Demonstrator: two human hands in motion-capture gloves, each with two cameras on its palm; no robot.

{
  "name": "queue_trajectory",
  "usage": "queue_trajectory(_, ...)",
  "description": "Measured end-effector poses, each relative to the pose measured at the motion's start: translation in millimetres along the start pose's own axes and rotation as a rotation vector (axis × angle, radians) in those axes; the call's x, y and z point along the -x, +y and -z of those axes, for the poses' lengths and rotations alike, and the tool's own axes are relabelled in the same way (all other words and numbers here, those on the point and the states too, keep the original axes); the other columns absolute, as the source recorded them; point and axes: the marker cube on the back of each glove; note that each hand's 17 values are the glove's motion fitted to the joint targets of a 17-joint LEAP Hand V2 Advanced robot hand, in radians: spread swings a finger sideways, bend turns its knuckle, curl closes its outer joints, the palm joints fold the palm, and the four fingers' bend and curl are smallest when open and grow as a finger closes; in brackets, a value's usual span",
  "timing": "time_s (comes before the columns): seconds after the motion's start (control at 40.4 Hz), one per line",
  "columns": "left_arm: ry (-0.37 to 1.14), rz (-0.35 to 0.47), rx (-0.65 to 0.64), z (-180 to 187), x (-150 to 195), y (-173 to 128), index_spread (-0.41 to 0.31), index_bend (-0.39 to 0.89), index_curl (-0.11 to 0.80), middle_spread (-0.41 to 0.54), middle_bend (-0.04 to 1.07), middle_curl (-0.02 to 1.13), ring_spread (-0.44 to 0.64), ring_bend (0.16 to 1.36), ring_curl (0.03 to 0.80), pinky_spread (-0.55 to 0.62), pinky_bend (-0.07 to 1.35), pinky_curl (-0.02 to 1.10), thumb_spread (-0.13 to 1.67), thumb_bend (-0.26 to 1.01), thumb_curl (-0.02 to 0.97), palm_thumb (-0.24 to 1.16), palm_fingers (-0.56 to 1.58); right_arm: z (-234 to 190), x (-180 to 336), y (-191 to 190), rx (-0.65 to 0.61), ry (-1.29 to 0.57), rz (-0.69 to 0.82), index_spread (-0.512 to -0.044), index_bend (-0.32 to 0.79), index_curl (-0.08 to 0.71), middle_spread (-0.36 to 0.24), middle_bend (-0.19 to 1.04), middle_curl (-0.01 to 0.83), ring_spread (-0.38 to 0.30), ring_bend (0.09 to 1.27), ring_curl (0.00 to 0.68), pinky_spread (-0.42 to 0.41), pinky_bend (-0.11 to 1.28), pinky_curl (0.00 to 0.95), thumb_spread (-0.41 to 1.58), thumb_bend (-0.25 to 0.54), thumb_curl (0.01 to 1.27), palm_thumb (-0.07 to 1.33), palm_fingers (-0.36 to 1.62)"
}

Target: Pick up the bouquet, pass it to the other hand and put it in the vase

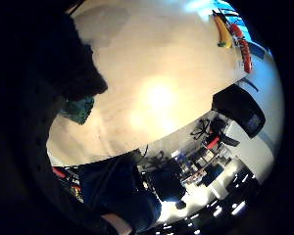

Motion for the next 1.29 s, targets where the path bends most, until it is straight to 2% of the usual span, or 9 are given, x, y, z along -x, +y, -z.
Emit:
queue_trajectory(0.198, 0.012, 0.011, 0.007, -4.9, 3.2, 1.4, -0.065, 0.06, 0.115, 0.225, 0.23, 0.32, 0.37, 0.62, 0.269, 0.43, 0.5, 0.34, 0.77, -0.06, 0.29, -0.04, -0.09, -24.9, 10.8, 9.1, 0.131, 0.099, -0.09, -0.215, 0.12, 0.182, -0.122, 0.33, 0.449, -0.168, 0.54, 0.363, 0.083, 0.56, 0.347, 1.04, -0.018, 0.42, 0.6, 0.63)
queue_trajectory(0.322, 0.025, 0.034, 0.03, -14.1, 6.3, -1.1, -0.064, 0.06, 0.104, 0.23, 0.23, 0.32, 0.37, 0.62, 0.269, 0.43, 0.51, 0.35, 0.78, -0.05, 0.29, -0.04, -0.1, -30.2, 20.8, 8.1, 0.082, 0.094, -0.14, -0.224, 0.19, 0.228, -0.134, 0.31, 0.452, -0.173, 0.48, 0.361, 0.114, 0.5, 0.336, 1.04, -0.004, 0.44, 0.65, 0.61)
queue_trajectory(0.619, 0.059, 0.03, 0.055, -10.7, -4.6, 14.7, -0.059, 0.06, 0.085, 0.24, 0.22, 0.33, 0.37, 0.64, 0.273, 0.42, 0.52, 0.35, 0.8, -0.05, 0.292, -0.04, -0.1, -29.2, 22.2, 4.9, -0.054, 0.03, -0.235, -0.276, 0.21, 0.306, -0.143, 0.29, 0.46, -0.198, 0.39, 0.35, 0.132, 0.38, 0.307, 1.05, 0.001, 0.49, 0.77, 0.77)
queue_trajectory(0.842, 0.074, 0.034, 0.045, -9.0, -3.8, 18.6, -0.053, 0.07, 0.086, 0.238, 0.22, 0.34, 0.37, 0.64, 0.272, 0.41, 0.52, 0.34, 0.83, -0.05, 0.29, -0.03, -0.08, -47.5, 35.8, 15.9, 0.005, 0.004, -0.261, -0.282, 0.27, 0.372, -0.168, 0.22, 0.455, -0.234, 0.36, 0.359, 0.081, 0.28, 0.297, 1.06, 0.03, 0.51, 0.91, 0.9)
queue_trajectory(0.867, 0.077, 0.036, 0.049, -9.7, -3.6, 18.7, -0.053, 0.08, 0.087, 0.238, 0.22, 0.34, 0.37, 0.64, 0.271, 0.41, 0.52, 0.34, 0.83, -0.05, 0.29, -0.03, -0.08, -51.5, 38.5, 17.6, -0.013, -0.003, -0.261, -0.275, 0.26, 0.377, -0.173, 0.25, 0.469, -0.237, 0.36, 0.367, -0.022, 0.32, 0.317, 1.05, 0.052, 0.53, 0.95, 1.01)
queue_trajectory(0.966, 0.09, 0.041, 0.069, -10.8, -3.2, 20.3, -0.052, 0.08, 0.09, 0.237, 0.22, 0.34, 0.36, 0.64, 0.272, 0.41, 0.52, 0.34, 0.85, -0.05, 0.287, -0.04, -0.07, -59.0, 41.5, 20.5, -0.236, 0.087, -0.271, -0.267, 0.21, 0.388, -0.176, 0.23, 0.478, -0.233, 0.38, 0.381, -0.142, 0.36, 0.335, 1.01, 0.049, 0.56, 1.0, 1.12)
queue_trajectory(1.09, 0.098, 0.045, 0.08, -13.6, -0.9, 18.0, -0.052, 0.08, 0.094, 0.237, 0.22, 0.34, 0.36, 0.64, 0.27, 0.41, 0.52, 0.34, 0.86, -0.05, 0.283, -0.04, -0.07, -56.2, 39.0, 17.1, -0.488, 0.095, -0.231, -0.266, 0.12, 0.384, -0.198, 0.37, 0.539, -0.241, 0.56, 0.458, -0.204, 0.49, 0.404, 0.84, 0.015, 0.6, 1.02, 1.39)
queue_trajectory(1.214, 0.135, 0.051, 0.109, -19.0, 2.9, 11.0, -0.052, 0.08, 0.096, 0.237, 0.22, 0.35, 0.36, 0.64, 0.271, 0.41, 0.52, 0.34, 0.88, -0.05, 0.281, -0.04, -0.07, -48.9, 30.7, 2.1, -0.581, -0.091, -0.2, -0.267, 0.18, 0.406, -0.201, 0.5, 0.589, -0.232, 0.66, 0.502, -0.228, 0.58, 0.448, 0.65, -0.038, 0.64, 0.99, 1.45)
queue_trajectory(1.288, 0.194, 0.044, 0.139, -21.6, 3.9, 6.2, -0.047, 0.09, 0.1, 0.236, 0.22, 0.35, 0.36, 0.64, 0.27, 0.41, 0.52, 0.34, 0.89, -0.05, 0.276, -0.04, -0.06, -39.1, 40.9, -6.9, -0.643, -0.28, -0.103, -0.258, 0.27, 0.441, -0.199, 0.57, 0.617, -0.227, 0.73, 0.529, -0.23, 0.62, 0.471, 0.77, -0.076, 0.6, 0.86, 1.54)
